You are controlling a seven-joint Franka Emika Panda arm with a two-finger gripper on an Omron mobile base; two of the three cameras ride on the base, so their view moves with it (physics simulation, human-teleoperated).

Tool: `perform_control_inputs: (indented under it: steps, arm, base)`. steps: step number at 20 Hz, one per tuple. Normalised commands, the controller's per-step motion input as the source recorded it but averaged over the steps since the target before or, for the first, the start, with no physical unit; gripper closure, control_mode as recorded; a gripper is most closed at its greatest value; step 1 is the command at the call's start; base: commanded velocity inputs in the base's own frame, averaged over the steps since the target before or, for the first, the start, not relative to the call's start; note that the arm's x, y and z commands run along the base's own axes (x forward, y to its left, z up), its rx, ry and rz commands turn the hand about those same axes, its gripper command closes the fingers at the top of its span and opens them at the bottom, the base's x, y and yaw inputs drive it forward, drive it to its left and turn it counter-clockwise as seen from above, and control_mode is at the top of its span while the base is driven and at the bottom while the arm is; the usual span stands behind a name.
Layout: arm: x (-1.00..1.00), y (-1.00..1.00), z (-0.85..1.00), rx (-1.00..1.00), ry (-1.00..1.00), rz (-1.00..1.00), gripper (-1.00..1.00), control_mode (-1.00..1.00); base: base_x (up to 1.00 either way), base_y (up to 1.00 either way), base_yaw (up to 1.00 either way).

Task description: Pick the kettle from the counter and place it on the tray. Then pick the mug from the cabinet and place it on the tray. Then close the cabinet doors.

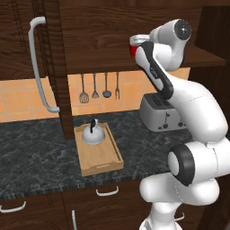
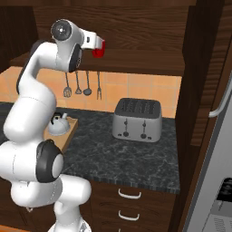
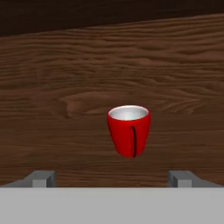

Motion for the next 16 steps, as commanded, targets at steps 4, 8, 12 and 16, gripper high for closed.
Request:
perform_control_inputs:
  steps: [4, 8, 12, 16]
  arm:
    - [0.49, -0.13, -0.27, -0.02, -0.01, 0.02, -1.0, -1.0]
    - [0.58, -0.09, -0.13, 0.0, 0.0, 0.05, -1.0, -1.0]
    - [0.47, -0.12, -0.06, 0.01, 0.0, 0.05, -1.0, -1.0]
    - [0.21, -0.13, 0.01, 0.01, 0.0, 0.03, -1.0, -1.0]
  base:
    - [0.0, 0.0, 0.0]
    - [0.0, 0.0, 0.0]
    - [0.0, 0.0, 0.0]
    - [0.0, 0.0, 0.0]
